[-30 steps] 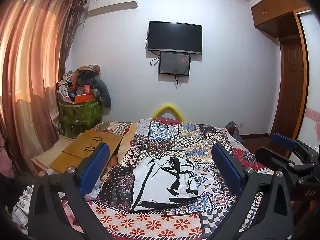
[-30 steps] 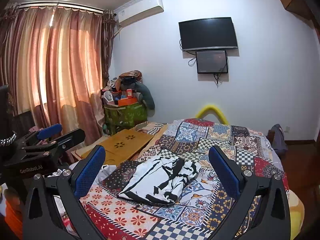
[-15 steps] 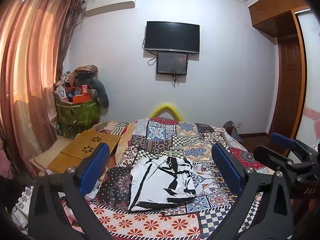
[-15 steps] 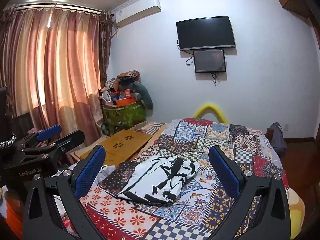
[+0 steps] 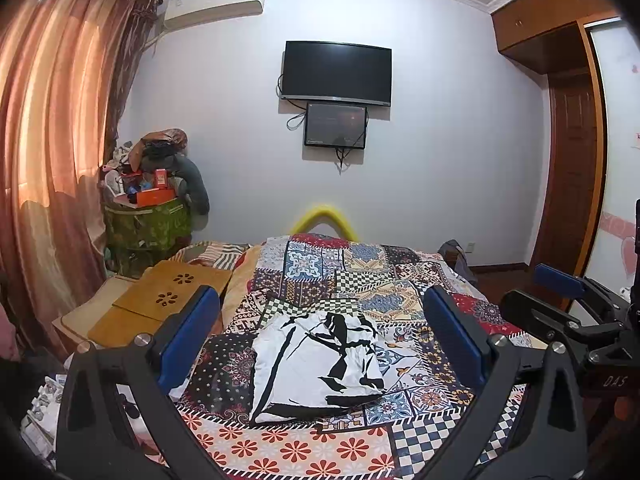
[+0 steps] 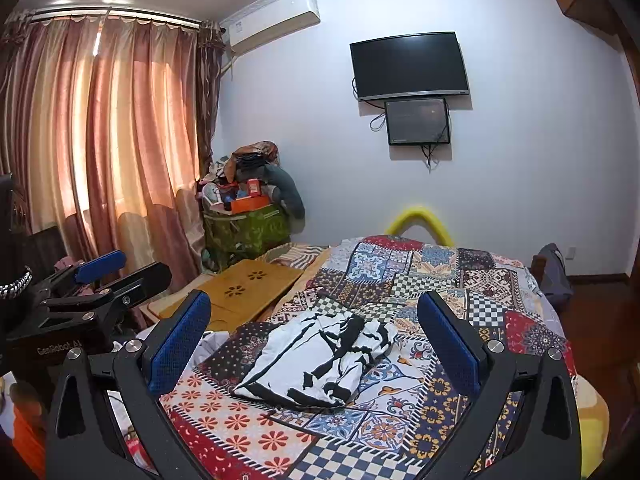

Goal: Fold small clothes

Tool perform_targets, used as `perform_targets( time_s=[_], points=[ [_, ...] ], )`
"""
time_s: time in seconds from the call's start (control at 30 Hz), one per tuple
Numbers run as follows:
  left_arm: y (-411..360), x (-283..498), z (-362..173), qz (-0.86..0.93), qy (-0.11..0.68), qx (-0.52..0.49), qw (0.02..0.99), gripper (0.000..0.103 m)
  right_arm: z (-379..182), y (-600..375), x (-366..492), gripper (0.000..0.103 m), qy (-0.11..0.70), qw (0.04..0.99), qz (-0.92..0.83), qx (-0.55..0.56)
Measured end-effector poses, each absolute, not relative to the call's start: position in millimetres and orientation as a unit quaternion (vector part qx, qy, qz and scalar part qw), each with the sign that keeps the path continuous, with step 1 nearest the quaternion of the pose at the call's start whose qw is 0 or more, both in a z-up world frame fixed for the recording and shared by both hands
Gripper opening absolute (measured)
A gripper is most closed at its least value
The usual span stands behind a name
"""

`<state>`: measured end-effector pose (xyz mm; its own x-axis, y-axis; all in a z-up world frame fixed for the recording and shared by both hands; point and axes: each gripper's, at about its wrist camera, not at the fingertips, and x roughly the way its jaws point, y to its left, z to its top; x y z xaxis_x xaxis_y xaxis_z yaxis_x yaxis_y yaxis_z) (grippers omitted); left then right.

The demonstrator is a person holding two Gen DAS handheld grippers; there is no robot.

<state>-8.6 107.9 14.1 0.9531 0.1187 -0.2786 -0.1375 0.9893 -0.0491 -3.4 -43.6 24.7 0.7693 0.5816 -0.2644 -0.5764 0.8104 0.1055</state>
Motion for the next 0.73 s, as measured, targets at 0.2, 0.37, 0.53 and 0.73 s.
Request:
perform_targets(
  time_s=[0.2,0.37,0.53,0.73],
  points=[
    [107.5,-6.2,13.4,0.061,0.144,-0.034,0.987,0.103,24.0,-41.6,-1.4,0.103,0.145,0.941,0.306,0.010],
    [107.6,-5.3,12.9,0.058,0.143,-0.034,0.987,0.103,24.0,-41.3,-1.1,0.103,0.147,0.941,0.306,0.010],
    [105.9,-4.4,12.3,0.058,0.144,-0.026,0.988,0.103,22.8,-40.8,2.0,0.103,0.149,0.940,0.306,0.010],
    [108.8,-0.9,9.6,0.059,0.149,-0.030,0.987,0.103,19.8,-40.2,4.1,0.103,0.153,0.940,0.306,0.010]
  ],
)
